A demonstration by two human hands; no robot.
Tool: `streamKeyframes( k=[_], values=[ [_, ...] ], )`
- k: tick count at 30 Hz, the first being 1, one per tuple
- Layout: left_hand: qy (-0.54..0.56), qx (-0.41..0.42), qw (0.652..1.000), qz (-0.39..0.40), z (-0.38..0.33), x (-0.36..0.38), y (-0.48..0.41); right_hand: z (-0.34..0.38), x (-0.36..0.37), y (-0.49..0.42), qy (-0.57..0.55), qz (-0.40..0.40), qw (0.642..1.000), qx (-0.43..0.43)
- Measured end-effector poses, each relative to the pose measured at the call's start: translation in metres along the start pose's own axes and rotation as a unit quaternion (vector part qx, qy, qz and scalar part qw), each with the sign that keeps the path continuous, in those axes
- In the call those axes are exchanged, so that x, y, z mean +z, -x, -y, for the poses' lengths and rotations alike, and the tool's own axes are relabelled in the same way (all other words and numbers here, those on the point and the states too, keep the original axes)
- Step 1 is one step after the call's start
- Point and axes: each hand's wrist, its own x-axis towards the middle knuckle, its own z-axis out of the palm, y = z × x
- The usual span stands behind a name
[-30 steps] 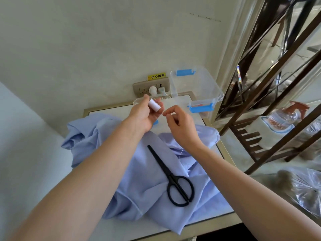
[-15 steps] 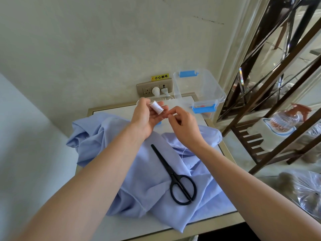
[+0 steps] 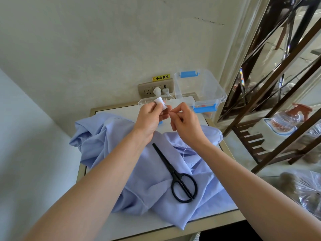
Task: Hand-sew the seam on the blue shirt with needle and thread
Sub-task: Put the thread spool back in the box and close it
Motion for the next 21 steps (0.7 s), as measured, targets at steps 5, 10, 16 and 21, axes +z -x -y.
streamKeyframes(
  k=[5, 10, 16, 21],
  values=[
    [-0.033, 0.008, 0.999, -0.003, -0.001, 0.001, 0.007, 0.004, 0.0, 0.005, -0.011, -0.004, 1.0, 0.003],
    [-0.06, 0.025, 0.998, -0.018, -0.004, 0.004, 0.011, 0.015, -0.004, 0.011, -0.099, 0.008, 0.993, 0.067],
    [-0.012, 0.01, 0.999, -0.052, -0.008, 0.004, 0.017, 0.022, -0.01, 0.015, -0.132, 0.029, 0.988, 0.079],
    [0.032, 0.021, 0.998, -0.043, -0.013, 0.008, 0.023, 0.029, -0.019, 0.012, -0.132, 0.022, 0.989, 0.067]
  ],
)
